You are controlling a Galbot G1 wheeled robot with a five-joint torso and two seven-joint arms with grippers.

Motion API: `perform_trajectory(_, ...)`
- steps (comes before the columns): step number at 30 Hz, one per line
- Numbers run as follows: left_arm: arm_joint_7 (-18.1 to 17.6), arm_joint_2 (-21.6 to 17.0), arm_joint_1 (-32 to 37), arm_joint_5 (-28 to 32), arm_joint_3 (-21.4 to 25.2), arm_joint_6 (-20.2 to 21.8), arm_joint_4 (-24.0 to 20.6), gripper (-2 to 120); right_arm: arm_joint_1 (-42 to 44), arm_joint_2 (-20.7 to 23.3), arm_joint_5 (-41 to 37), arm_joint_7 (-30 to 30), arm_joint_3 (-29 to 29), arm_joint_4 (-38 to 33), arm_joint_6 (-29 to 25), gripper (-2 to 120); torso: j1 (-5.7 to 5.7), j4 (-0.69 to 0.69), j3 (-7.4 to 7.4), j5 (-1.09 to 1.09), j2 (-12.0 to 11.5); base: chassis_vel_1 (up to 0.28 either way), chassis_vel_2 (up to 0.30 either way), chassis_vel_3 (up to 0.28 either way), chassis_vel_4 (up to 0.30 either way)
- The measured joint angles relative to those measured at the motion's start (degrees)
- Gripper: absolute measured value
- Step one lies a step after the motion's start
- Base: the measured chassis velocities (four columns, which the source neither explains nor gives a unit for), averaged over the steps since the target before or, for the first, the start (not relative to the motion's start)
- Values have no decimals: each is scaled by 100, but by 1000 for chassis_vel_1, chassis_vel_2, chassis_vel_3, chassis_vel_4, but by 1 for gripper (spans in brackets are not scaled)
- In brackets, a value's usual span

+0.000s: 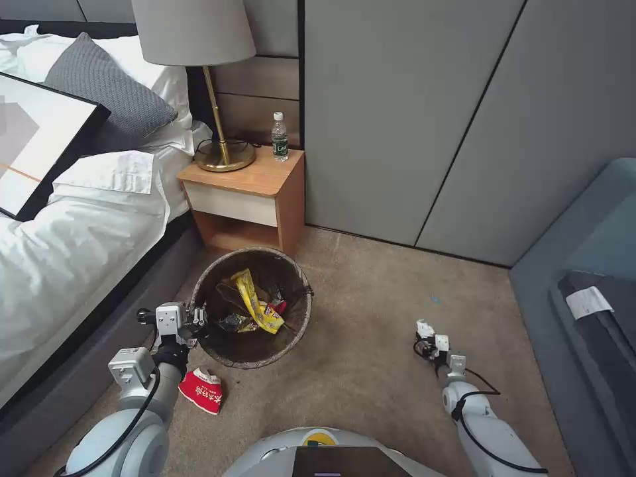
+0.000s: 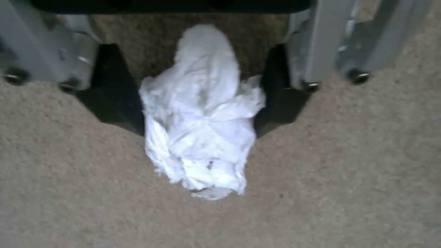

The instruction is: Pick up the trash bin, then pick up the garbage from the floor and place it into the trash bin.

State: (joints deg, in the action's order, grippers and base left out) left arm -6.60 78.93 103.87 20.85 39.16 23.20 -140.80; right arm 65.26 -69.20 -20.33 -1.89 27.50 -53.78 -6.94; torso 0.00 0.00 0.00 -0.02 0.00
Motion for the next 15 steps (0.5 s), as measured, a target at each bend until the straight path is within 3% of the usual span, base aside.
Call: perform_trajectory(15, 2, -13, -29, 4, 4, -3, 21, 2, -11, -15, -48, 19, -17, 23, -14, 0, 0, -1, 0, 2, 0, 0, 0, 0, 0)
